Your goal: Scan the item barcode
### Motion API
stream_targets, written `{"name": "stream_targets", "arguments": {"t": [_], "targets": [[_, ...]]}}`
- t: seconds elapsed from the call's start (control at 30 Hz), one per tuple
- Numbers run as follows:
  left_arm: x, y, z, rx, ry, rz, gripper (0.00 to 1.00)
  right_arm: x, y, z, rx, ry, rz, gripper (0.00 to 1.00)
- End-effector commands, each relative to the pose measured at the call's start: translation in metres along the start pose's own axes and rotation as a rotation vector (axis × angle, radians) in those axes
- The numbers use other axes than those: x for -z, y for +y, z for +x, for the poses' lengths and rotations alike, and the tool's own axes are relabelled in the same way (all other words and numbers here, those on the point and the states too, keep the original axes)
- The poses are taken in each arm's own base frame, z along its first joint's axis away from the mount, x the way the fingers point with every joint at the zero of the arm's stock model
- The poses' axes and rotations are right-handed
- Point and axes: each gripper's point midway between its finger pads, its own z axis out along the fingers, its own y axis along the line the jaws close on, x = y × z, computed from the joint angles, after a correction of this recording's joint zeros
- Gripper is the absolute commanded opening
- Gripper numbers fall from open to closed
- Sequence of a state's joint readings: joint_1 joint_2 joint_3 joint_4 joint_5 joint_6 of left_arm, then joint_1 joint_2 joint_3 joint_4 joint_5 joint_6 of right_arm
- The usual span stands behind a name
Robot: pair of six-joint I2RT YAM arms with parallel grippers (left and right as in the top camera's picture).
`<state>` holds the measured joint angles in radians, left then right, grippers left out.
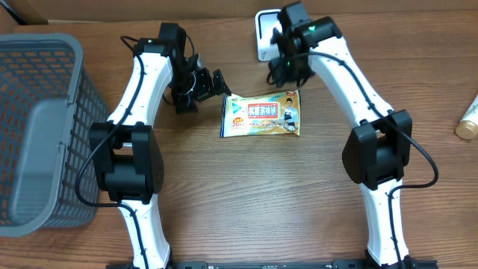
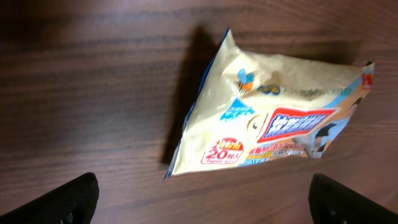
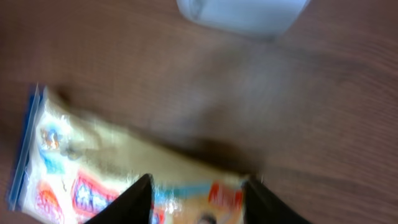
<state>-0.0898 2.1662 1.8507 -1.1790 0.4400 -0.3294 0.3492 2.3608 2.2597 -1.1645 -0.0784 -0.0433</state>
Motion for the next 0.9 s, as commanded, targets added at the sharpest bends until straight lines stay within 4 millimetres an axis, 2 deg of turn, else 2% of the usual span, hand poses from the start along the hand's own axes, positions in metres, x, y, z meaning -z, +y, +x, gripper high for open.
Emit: {"name": "stream_targets", "arguments": {"t": [0.0, 0.07, 0.1, 0.23, 0.3, 0.4, 0.53, 0.67, 0.77, 0.87], "targets": [[0.000, 0.002, 0.004, 0.000, 0.017, -0.018, 1.00, 0.001, -0.004, -0.007, -0.094, -0.047, -0.032, 0.25], [0.000, 0.006, 0.006, 0.005, 0.024, -0.038, 1.00, -0.009, -0.006, -0.004, -0.146, -0.046, -0.032, 0.06], [0.000, 0.008, 0.006, 0.006, 0.025, -0.046, 1.00, -0.015, -0.006, 0.001, -0.173, -0.030, -0.032, 0.04], [0.000, 0.008, 0.006, 0.007, 0.023, -0.051, 1.00, -0.034, -0.002, 0.024, -0.221, 0.038, -0.042, 0.04], [0.000, 0.008, 0.005, 0.004, 0.018, -0.049, 1.00, -0.049, 0.004, 0.043, -0.219, 0.087, -0.058, 0.04], [0.000, 0.008, 0.005, 0.004, 0.019, -0.050, 1.00, -0.057, 0.006, 0.064, -0.220, 0.151, -0.052, 0.04], [0.000, 0.011, 0.005, 0.005, 0.017, -0.067, 1.00, -0.047, 0.007, 0.086, -0.233, 0.251, -0.042, 0.04], [0.000, 0.011, 0.004, 0.004, 0.014, -0.067, 1.00, -0.021, 0.009, 0.106, -0.247, 0.366, -0.027, 0.04], [0.000, 0.010, 0.004, 0.003, 0.012, -0.066, 1.00, 0.001, 0.012, 0.109, -0.251, 0.404, -0.022, 0.04], [0.000, 0.010, 0.003, 0.002, 0.011, -0.065, 1.00, 0.015, 0.013, 0.102, -0.250, 0.392, -0.024, 0.04]]}}
